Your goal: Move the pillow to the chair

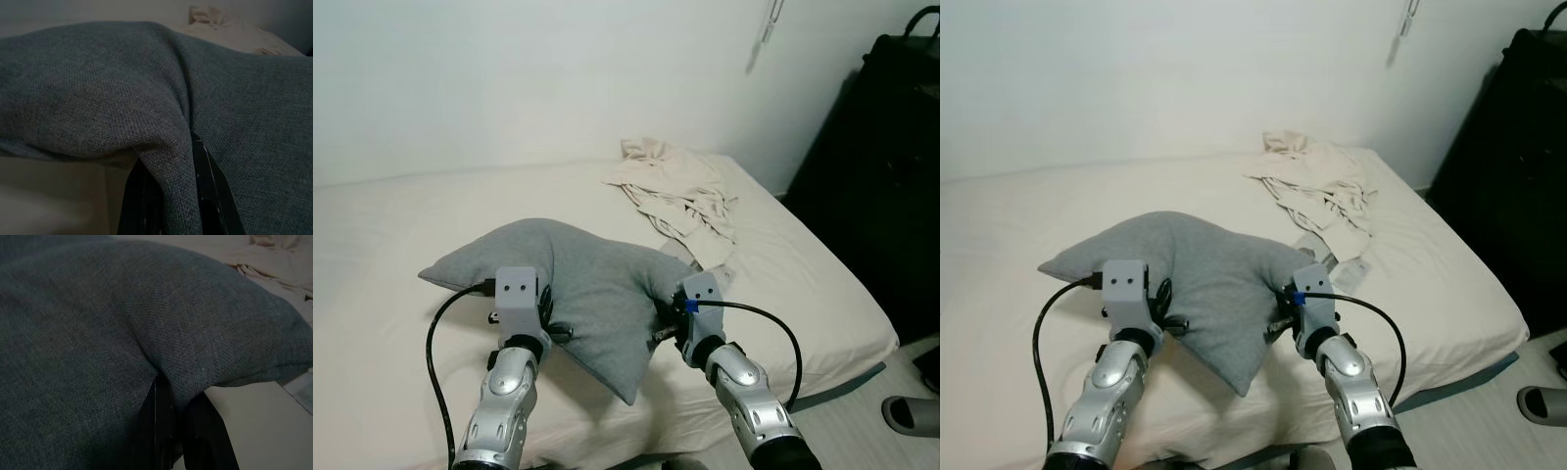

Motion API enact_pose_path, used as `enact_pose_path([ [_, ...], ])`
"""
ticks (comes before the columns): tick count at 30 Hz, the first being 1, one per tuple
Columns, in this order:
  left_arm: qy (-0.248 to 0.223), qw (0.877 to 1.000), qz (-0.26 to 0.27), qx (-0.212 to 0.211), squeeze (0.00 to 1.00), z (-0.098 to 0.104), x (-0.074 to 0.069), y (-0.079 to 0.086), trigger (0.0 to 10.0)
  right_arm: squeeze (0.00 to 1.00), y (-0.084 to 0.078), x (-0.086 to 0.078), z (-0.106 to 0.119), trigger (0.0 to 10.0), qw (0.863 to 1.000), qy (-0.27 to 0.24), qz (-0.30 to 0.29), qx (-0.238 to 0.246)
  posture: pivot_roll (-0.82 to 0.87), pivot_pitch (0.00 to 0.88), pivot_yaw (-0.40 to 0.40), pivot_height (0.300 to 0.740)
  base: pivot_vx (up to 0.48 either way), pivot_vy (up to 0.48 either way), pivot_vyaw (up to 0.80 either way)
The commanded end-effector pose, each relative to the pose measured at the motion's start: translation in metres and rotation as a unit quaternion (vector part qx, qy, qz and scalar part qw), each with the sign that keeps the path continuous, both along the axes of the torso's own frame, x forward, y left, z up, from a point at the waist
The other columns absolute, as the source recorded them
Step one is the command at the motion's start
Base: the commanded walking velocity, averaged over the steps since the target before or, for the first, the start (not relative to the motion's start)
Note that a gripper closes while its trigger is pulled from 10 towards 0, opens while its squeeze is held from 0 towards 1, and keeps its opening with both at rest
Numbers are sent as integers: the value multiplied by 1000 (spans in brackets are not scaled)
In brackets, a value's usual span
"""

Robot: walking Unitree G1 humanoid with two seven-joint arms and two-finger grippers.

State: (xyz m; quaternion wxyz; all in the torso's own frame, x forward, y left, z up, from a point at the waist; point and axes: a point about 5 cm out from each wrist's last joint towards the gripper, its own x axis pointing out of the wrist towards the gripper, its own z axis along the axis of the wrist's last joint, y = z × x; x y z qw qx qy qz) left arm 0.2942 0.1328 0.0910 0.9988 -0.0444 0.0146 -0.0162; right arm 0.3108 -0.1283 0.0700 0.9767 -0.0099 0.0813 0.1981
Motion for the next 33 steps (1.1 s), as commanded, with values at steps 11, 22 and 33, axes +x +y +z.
enact_pose_path([
  [11, -41, 999, -8, 19, 0, 16, 7, 4, 10000, 0, -7, 0, 7, 10000, 999, -30, -41, -7, 14, 50, -48, 690, 0, 0, 0],
  [22, -55, 998, -10, 9, 0, 23, 12, 6, 10000, 0, -7, 2, 15, 10000, 998, -47, -40, 5, 14, 46, -41, 710, 0, 0, 0],
  [33, -13, 999, -15, 31, 0, 0, 5, 7, 10000, 0, -10, -12, -20, 10000, 998, 9, -47, -49, 15, 53, -39, 710, 0, 0, 0],
])
